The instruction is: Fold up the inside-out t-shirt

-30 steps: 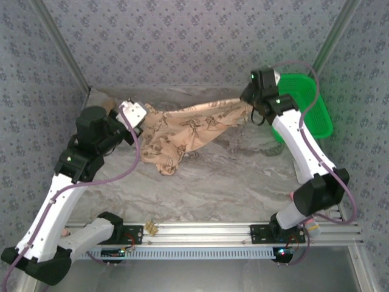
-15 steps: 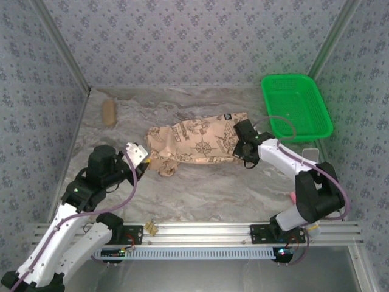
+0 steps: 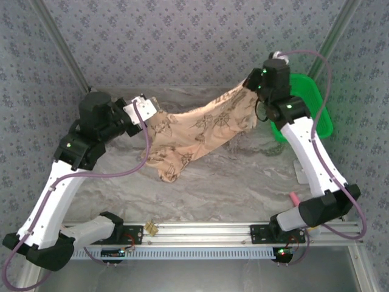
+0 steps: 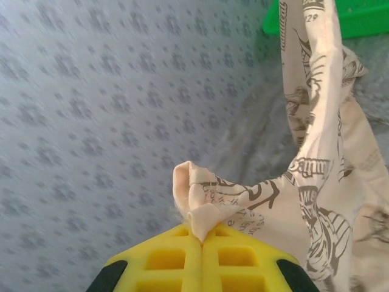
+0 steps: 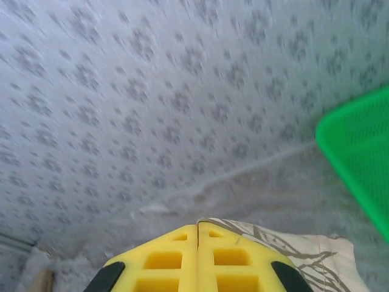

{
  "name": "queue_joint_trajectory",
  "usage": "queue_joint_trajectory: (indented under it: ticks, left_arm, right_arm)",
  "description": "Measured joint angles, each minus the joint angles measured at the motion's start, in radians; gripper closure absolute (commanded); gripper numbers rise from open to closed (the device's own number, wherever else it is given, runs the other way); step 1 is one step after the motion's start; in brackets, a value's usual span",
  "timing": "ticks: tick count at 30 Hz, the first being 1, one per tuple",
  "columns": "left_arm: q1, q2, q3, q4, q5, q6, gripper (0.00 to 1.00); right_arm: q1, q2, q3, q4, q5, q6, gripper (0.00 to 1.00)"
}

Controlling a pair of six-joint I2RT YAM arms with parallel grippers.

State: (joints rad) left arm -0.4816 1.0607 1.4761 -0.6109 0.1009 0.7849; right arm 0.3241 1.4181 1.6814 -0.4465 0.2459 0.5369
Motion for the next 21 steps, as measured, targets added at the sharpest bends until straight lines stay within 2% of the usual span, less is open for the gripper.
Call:
queue_joint_trajectory:
  ticks: [3,5,8,12,16,18,21]
  left_arm:
    - [-0.038,-0.059,0.022,-0.001,0.018,0.032,1.0]
    - [-0.056,-0.127,0.022,-0.027,0.076,0.044,1.0]
    - [-0.062,-0.246,0.0,-0.03,0.157,0.043,1.0]
    - [-0.063,-0.339,0.017,-0.057,0.218,0.042,1.0]
    - [-0.064,-0.264,0.114,-0.089,0.196,0.054,1.0]
    - [-0.053,-0.186,0.141,-0.093,0.156,0.068,1.0]
    - [0.009,-0.031,0.175,-0.101,0.114,0.082,1.0]
  right_arm:
    - [0.005,-0.078,0.011,-0.029,0.004,-0.049,1.0]
    - [0.039,-0.164,-0.004,-0.067,0.023,-0.079,1.0]
    - [0.101,-0.303,-0.03,-0.121,0.043,-0.112,1.0]
    - [0.146,-0.403,0.005,-0.204,0.066,-0.149,1.0]
    - [0.158,-0.368,0.084,-0.24,0.125,-0.207,1.0]
    - [0.145,-0.3,0.122,-0.249,0.149,-0.234,1.0]
    - [0.102,-0.154,0.167,-0.238,0.159,-0.262,1.0]
